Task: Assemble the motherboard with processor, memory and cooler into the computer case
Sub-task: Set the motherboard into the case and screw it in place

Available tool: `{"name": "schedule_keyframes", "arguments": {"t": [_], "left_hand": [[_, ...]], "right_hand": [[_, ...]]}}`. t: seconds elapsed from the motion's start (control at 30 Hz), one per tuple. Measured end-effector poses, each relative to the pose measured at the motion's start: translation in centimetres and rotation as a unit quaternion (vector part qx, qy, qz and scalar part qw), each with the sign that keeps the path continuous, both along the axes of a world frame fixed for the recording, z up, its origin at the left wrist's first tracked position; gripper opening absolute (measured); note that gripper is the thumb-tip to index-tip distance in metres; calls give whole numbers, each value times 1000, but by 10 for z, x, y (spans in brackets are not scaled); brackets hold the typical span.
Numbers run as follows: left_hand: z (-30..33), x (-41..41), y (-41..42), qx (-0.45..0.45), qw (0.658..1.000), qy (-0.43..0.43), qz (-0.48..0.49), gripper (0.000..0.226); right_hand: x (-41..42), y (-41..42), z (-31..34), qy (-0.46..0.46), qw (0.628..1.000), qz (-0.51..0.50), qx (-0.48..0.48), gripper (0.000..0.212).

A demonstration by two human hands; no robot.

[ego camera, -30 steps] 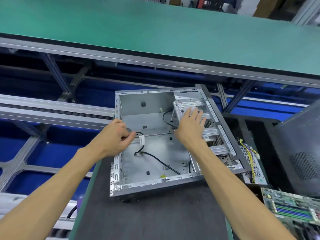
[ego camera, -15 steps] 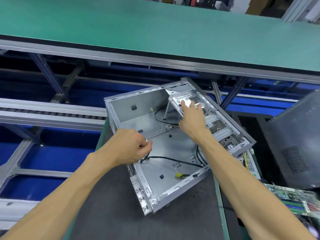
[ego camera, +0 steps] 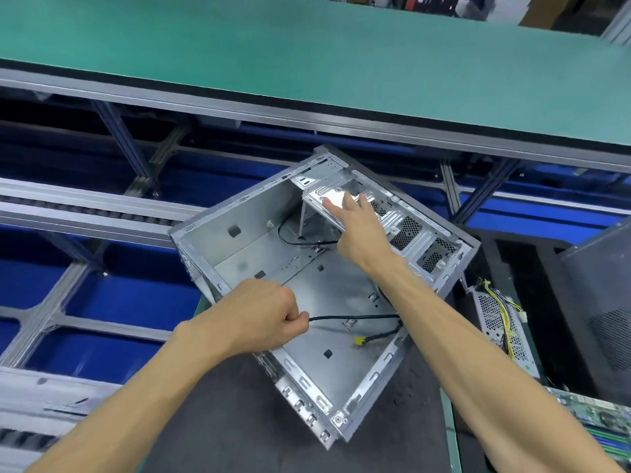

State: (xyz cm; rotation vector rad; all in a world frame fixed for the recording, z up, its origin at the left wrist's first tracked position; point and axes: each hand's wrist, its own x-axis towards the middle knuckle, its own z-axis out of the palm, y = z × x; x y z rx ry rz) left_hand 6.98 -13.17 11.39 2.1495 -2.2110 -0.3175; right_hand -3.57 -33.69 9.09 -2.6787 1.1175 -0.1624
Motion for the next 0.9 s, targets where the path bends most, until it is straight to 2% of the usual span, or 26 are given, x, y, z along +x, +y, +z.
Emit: {"name": "schedule_keyframes", "arguments": {"t": [0.3,0.53,0.7,0.9], "left_hand": [[1,-53,-13,55,990,114,-63,59],[-4,-83,-27,73,982,138,-108,56],[-12,-99,-27,98,975,176,-96,57],[-16,-103,-28,126,965,216,-73,56]], "right_hand": [[1,-15,8,22,993,116,25,94],[-2,-21,4,22,983,180,28,97],[2,-15,4,26,970,241,21,92],[5,-8,7,24,966,258,24,92]]}}
